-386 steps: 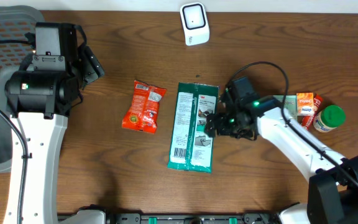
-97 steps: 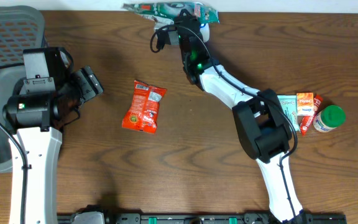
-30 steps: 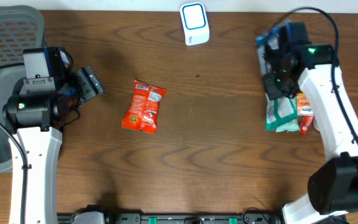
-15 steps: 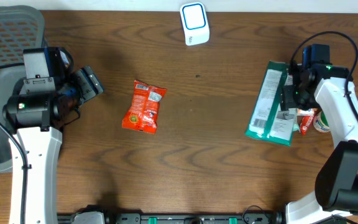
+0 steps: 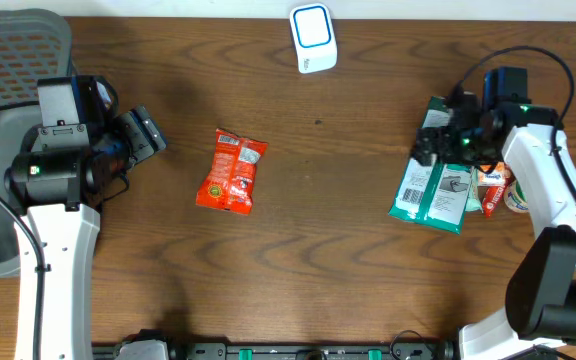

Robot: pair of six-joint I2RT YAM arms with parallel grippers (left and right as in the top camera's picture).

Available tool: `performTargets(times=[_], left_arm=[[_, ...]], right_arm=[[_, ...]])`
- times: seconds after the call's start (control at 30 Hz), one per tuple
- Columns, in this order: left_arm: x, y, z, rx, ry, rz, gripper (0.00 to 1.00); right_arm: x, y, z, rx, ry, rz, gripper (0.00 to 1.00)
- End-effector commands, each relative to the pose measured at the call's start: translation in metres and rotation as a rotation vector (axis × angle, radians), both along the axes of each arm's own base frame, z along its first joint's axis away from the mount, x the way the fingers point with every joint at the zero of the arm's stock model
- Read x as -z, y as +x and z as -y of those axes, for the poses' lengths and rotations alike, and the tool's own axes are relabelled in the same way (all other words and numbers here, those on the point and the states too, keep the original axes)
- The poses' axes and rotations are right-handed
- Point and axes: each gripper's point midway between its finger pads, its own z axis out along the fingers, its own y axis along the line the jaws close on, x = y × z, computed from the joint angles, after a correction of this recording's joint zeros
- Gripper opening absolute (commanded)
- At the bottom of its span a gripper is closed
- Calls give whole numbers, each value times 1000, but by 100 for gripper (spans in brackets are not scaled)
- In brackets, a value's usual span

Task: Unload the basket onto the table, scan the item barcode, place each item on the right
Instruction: 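Carry the glove packet to the right edge, then release the glove packet and lift the right gripper, then move the left gripper to the red snack bag and push it right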

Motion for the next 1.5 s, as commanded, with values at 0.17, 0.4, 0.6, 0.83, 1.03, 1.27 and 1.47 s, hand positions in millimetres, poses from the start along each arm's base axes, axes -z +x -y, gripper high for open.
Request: performTargets(times=[0.17, 0.4, 0.6, 0.83, 1.03, 1.27, 1.47], left_arm=[[-2, 0, -4, -13, 14, 4, 84], [-6, 6, -4, -17, 9, 31, 84], [7, -2, 0, -6, -1, -29, 42], [71, 4, 35, 124, 5, -192, 8], [127, 33, 39, 158, 76, -290, 7], [199, 57, 41, 160, 76, -381, 10], [244, 37, 69, 227, -81, -528, 11]], right_arm=[[-53, -11, -110, -177, 513, 7, 97], [-23, -13, -131, -35, 289, -85, 80], [-15, -24, -165, -102, 177, -58, 83], [-8, -25, -175, -25, 64, -36, 83], [-6, -27, -171, -19, 53, -47, 83], [1, -30, -154, 15, -25, -64, 86], [0, -29, -154, 16, -24, -61, 87]])
